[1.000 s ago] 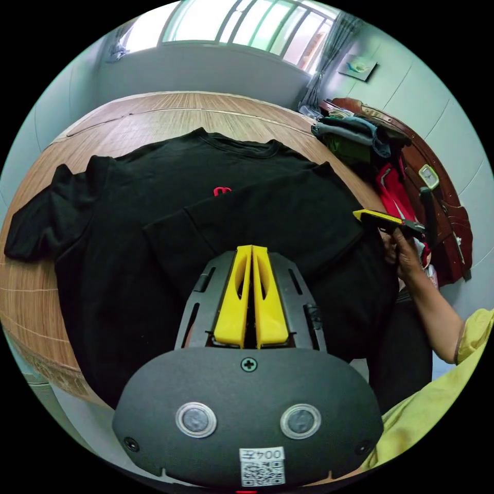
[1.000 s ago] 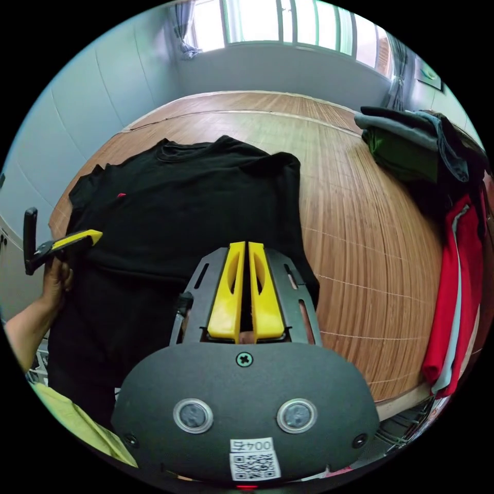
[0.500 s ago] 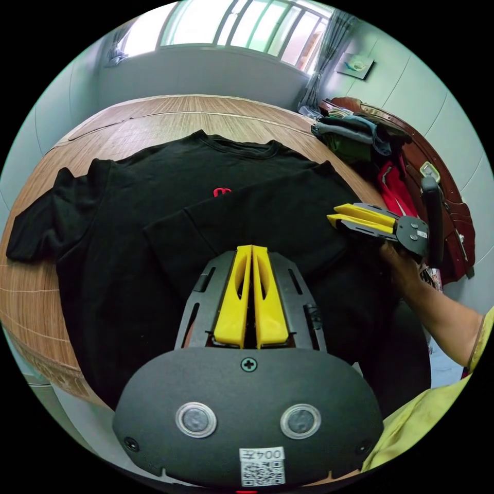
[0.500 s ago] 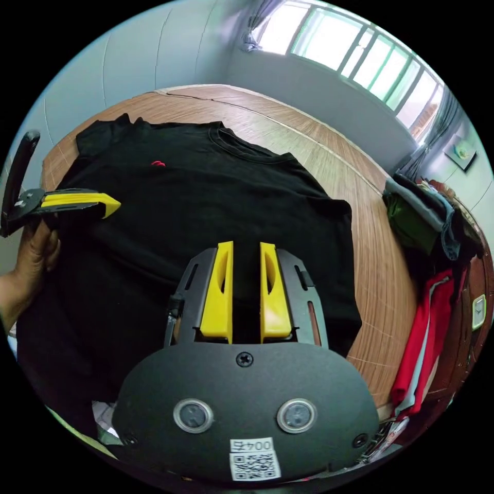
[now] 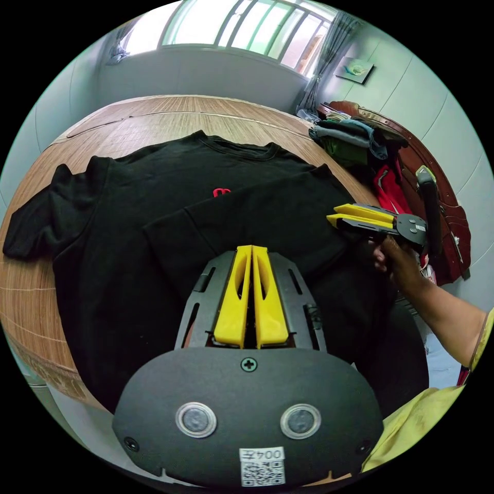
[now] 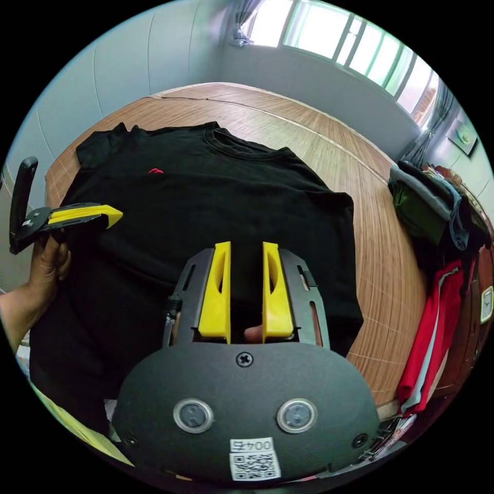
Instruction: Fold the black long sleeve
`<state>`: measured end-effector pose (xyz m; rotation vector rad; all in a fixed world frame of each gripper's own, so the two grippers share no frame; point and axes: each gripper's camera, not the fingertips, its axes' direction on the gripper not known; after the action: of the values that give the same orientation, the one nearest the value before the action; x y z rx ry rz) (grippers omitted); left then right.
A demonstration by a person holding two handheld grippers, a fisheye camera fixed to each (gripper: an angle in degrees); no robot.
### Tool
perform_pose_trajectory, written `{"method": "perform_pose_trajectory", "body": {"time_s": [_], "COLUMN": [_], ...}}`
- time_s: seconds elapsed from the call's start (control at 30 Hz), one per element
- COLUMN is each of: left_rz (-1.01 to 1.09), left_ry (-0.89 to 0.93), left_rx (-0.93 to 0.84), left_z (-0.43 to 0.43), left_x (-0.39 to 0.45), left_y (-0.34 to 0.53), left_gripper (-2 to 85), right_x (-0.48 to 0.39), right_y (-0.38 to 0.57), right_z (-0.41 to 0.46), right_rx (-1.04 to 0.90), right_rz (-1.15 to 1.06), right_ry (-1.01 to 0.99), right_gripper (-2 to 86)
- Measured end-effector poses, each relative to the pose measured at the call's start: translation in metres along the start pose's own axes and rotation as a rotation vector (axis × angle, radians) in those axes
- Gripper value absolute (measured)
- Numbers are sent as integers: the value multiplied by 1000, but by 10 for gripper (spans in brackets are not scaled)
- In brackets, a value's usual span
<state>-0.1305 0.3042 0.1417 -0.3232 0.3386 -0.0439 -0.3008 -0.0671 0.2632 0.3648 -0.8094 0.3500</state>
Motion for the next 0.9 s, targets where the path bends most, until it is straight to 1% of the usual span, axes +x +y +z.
{"method": "perform_pose_trajectory", "body": {"time_s": [0.1, 0.23, 0.33, 0.4, 0.5, 0.57, 0.6, 0.67, 0.7, 0.77, 0.8, 0.87, 0.9], "left_rz": [-1, -4, -12, -16, -43, -116, -143, -279, -322, -527, -577, -721, -751], "left_ry": [4, 14, 37, 73, 191, 248, 245, 200, 188, 189, 203, 257, 261], "left_rx": [1, 4, 7, 10, 0, 97, 129, 248, 271, 333, 347, 385, 389], "left_z": [-5, -13, -19, -24, -37, -73, -85, -133, -144, -182, -189, -213, -217], "left_x": [-22, -55, -82, -100, -137, -180, -193, -264, -286, -384, -409, -496, -514], "left_y": [7, 16, 22, 26, 31, 43, 48, 68, 73, 95, 101, 119, 123], "left_gripper": [6, 6, 6, 7, 9, 18, 22, 49, 63, 116, 128, 142, 143], "right_x": [3, 17, 35, 39, 40, 45, 46, 49, 50, 52, 52, 55, 56], "right_y": [8, 9, 10, 10, 11, 11, 11, 12, 12, 12, 12, 12, 12], "right_z": [8, 15, 22, 24, 27, 30, 31, 33, 34, 37, 37, 40, 41], "right_rx": [19, 7, -10, -12, -12, -12, -12, -11, -11, -11, -11, -11, -11], "right_rz": [26, 63, 105, 108, 103, 109, 109, 109, 109, 108, 108, 108, 108], "right_ry": [32, -9, -87, -99, -87, -98, -99, -98, -99, -97, -96, -97, -97], "right_gripper": [133, 152, 158, 159, 159, 159, 159, 159, 159, 158, 159, 159, 158]}}
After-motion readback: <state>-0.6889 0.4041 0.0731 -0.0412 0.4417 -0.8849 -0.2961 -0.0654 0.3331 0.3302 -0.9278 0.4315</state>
